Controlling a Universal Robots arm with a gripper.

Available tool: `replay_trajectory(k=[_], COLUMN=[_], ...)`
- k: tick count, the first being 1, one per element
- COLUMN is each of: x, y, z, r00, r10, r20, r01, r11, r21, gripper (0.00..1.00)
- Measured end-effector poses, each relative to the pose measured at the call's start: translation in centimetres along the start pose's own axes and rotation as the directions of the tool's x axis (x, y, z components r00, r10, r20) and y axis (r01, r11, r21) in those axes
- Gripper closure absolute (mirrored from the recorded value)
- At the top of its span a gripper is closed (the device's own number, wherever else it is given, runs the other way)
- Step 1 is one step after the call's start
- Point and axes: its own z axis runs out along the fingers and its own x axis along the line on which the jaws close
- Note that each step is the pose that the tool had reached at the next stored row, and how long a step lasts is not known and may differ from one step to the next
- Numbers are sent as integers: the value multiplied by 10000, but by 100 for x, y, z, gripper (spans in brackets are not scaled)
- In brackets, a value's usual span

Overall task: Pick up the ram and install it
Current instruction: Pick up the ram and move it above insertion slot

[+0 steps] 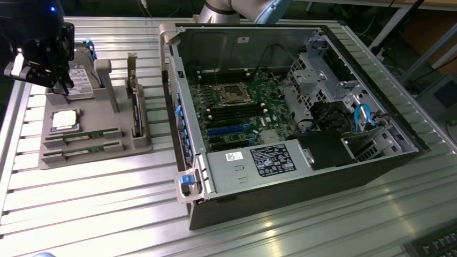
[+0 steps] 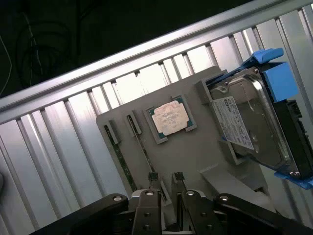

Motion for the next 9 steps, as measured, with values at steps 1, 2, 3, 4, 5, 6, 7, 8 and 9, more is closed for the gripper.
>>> replay_trajectory(k=[1,2,3,4,5,6,7,8,9], x=[0,1,0,0,0,0,0,1,1], y=[2,2,2,2,2,1,2,2,2], z=[1,1,2,3,3,4,5,6,7], r00=[10000,10000,10000,9999,9998,9992,9984,9969,9952], r10=[-57,-58,-66,-120,-221,-391,-566,-789,-983], r20=[-5,-4,-4,0,3,3,-1,-5,-8], r01=[57,58,66,120,221,391,566,789,983], r11=[10000,10000,10000,9999,9997,9992,9984,9969,9951], r21=[10,11,13,28,51,65,70,79,86], gripper=[76,76,76,76,76,76,76,76,76])
